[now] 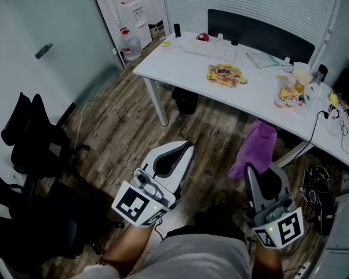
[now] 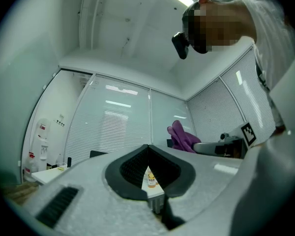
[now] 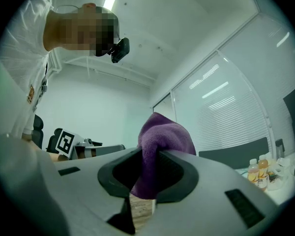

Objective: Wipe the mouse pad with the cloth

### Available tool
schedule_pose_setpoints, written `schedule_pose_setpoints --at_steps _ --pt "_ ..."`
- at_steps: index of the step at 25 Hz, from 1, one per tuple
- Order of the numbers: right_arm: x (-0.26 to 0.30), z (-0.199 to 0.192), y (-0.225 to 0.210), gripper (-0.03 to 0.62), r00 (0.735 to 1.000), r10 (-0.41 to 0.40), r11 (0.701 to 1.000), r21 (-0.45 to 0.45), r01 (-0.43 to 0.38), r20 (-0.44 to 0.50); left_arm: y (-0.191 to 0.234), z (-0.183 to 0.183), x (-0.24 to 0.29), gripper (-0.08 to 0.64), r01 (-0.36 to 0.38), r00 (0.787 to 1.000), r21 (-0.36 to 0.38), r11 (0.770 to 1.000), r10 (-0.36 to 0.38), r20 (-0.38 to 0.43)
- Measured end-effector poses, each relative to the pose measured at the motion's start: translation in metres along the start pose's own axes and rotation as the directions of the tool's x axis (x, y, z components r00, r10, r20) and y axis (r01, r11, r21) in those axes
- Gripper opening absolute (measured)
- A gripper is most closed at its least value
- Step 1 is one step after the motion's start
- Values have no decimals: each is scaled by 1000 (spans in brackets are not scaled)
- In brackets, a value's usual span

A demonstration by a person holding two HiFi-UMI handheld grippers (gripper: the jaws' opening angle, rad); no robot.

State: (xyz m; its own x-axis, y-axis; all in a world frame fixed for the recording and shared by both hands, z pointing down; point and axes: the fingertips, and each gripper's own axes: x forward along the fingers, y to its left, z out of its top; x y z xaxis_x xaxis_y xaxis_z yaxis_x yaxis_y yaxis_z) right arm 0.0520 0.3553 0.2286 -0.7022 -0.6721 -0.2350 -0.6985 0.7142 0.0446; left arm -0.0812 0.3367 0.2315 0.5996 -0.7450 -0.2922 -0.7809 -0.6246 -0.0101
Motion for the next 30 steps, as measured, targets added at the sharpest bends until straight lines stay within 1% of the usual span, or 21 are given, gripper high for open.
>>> schedule_pose_setpoints --at_steps 7,12,17,30 --pt "11 -6 -16 71 1000 25 1000 10 -25 3 8 -4 16 15 -17 1000 18 1000 18 -7" --pt "22 -12 -36 71 999 37 999 14 -37 6 18 -10 36 15 -29 1000 30 999 29 -9" --pt "36 -18 -66 71 999 42 999 19 -42 4 30 -18 64 15 -38 999 39 999 38 -16" --pt "91 -44 -154 71 997 75 997 0 -75 3 82 -44 147 15 -80 997 78 994 81 -8"
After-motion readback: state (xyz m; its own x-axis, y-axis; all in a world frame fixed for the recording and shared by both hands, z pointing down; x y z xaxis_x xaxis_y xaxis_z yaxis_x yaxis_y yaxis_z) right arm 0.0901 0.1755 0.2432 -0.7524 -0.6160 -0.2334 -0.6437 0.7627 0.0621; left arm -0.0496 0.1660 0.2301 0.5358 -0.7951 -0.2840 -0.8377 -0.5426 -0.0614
